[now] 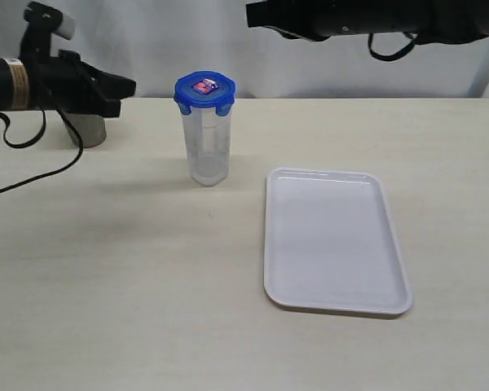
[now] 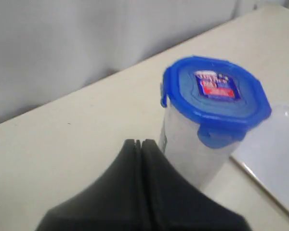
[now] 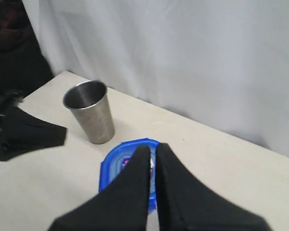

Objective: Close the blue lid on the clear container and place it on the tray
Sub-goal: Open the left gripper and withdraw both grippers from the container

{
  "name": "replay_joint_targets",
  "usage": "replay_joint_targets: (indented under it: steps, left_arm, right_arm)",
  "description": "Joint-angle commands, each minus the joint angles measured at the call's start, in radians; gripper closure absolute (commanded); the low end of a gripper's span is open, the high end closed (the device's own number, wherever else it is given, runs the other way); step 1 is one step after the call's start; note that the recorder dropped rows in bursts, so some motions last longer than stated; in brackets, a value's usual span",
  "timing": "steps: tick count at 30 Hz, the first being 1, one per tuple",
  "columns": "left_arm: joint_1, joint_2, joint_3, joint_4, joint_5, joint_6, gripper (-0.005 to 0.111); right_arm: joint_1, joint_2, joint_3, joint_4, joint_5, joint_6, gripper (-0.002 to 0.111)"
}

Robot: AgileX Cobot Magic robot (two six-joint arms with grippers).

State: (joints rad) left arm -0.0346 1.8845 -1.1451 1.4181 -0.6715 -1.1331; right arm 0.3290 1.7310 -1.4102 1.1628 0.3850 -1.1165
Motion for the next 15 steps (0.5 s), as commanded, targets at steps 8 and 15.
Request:
replay_joint_targets:
  steps: [8, 15]
  left_arm:
    - [-0.001, -0.545, 0.361, -0.345, 0.305, 0.167, 0.107]
    - [-0.001, -0.851, 0.489, -0.395, 0.349, 0.169, 0.107]
  right_arm:
    - [-0.003, -0.420, 0.364, -0.012, -0.254, -0.075, 0.104]
    - [-0.003, -0.673, 0.522, -0.004, -0.275, -0.073, 0.104]
